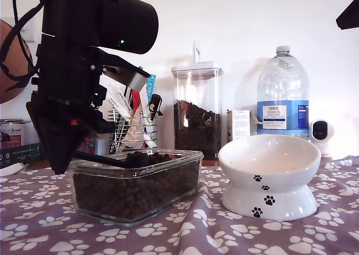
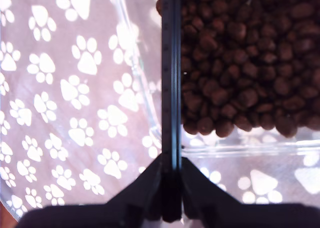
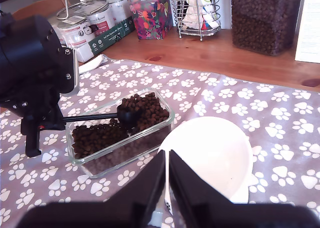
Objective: Measure one spoon of cat food and pour it into the food bowl
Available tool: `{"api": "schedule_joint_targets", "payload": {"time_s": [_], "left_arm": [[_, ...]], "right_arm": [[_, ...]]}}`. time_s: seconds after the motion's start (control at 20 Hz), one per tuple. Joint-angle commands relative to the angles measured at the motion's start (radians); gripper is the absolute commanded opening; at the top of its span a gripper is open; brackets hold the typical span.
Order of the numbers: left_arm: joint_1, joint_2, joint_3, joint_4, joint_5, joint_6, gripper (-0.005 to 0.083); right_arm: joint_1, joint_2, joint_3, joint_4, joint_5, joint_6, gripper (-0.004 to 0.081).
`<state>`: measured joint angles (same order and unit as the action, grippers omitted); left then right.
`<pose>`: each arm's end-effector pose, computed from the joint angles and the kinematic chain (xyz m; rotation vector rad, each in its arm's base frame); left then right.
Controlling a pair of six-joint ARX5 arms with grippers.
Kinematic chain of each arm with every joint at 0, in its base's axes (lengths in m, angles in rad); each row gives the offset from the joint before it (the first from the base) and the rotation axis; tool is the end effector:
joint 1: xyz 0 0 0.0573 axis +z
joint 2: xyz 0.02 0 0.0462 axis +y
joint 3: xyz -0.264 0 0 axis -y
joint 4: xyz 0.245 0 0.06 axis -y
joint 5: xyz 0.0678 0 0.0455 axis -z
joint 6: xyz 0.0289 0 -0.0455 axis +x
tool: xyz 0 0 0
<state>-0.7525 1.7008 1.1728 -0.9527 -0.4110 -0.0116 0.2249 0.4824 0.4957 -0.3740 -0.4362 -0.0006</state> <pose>0.2302 -0.1997 0.1998 0.8070 1.2428 -0.2691 0.1126 0.0383 0.2561 0.0382 0.3650 0.6539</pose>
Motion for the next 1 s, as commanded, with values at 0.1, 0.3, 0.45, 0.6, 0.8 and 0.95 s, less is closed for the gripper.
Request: {"api": "schedule_joint_targets", "payload": {"time_s": [0.1,0.3,0.45,0.6,0.8,0.95], "left_arm": [[-0.021,0.011,-0.013,0.03,-0.016,-0.011,-0.0021],[-0.057,0.011,-0.013,0.022,-0.016,-0.027,-0.0021],[-0.073,0.011,-0.016,0.006,-0.014,-0.042,-0.0021],[-0.082,0.009,-0.024,0.003,-0.016,-0.05,-0.0021],[-0.099,-0.032,-0.038,0.019,-0.021,-0.068,-0.0021],[-0.101,-0.073,-0.071,0.046,-0.024,-0.079,-0.0021]], "right_arm": [[0.008,0.006,0.01,0.015,-0.002,-0.001,-0.001],[0.008,0.006,0.01,0.016,-0.002,-0.001,-0.001],[0.008,0.006,0.01,0.016,-0.002,-0.001,-0.001],[0.008,0.006,0.01,0.015,-0.002,-0.001,-0.001],[0.008,0.006,0.01,0.014,-0.002,0.0,-0.001],[0.009,0.006,0.01,0.015,-0.003,0.0,-0.001]]}}
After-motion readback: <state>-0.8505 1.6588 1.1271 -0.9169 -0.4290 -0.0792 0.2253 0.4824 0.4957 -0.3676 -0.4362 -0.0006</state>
